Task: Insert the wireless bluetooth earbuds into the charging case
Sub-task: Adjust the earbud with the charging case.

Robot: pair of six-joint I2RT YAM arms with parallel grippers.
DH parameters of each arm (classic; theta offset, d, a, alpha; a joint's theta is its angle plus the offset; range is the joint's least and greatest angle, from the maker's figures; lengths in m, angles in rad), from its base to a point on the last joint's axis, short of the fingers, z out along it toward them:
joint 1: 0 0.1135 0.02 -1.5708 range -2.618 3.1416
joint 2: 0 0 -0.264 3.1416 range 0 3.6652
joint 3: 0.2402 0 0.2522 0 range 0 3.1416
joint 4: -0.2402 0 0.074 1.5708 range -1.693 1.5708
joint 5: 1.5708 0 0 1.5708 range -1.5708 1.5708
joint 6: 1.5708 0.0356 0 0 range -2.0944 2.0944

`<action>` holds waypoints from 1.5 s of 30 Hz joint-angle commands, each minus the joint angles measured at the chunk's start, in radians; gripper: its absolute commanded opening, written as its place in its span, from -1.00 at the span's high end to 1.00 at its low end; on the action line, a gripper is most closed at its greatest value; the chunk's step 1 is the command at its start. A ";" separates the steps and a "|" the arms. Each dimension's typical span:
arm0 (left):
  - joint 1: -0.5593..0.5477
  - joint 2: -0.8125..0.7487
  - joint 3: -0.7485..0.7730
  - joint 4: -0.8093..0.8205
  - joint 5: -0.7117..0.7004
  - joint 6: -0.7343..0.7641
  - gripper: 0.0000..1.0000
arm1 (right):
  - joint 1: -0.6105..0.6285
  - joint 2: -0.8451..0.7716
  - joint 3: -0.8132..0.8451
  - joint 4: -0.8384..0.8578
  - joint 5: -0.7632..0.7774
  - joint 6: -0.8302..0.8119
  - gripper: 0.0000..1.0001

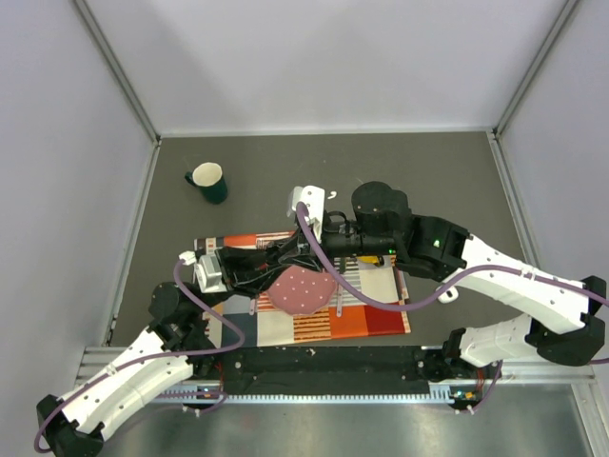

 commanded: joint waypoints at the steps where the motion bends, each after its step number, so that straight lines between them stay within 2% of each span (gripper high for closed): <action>1: -0.002 -0.004 0.009 0.080 0.037 -0.009 1.00 | -0.006 0.014 0.024 0.043 0.006 -0.002 0.53; 12: -0.002 -0.001 0.003 0.109 0.043 -0.021 1.00 | -0.006 0.037 0.025 0.045 0.004 0.000 0.55; 20: -0.002 -0.014 -0.011 0.119 0.012 -0.021 1.00 | -0.006 0.031 0.008 0.045 0.013 -0.004 0.93; 23: -0.002 -0.021 -0.017 0.128 -0.003 -0.024 1.00 | -0.006 0.026 0.002 0.045 -0.013 -0.005 0.99; 34: -0.002 -0.054 -0.043 0.158 -0.075 -0.036 1.00 | -0.006 0.020 -0.024 0.040 -0.057 -0.008 1.00; 45: -0.001 -0.034 -0.057 0.235 -0.046 -0.050 1.00 | -0.006 0.032 -0.062 0.108 -0.056 0.049 1.00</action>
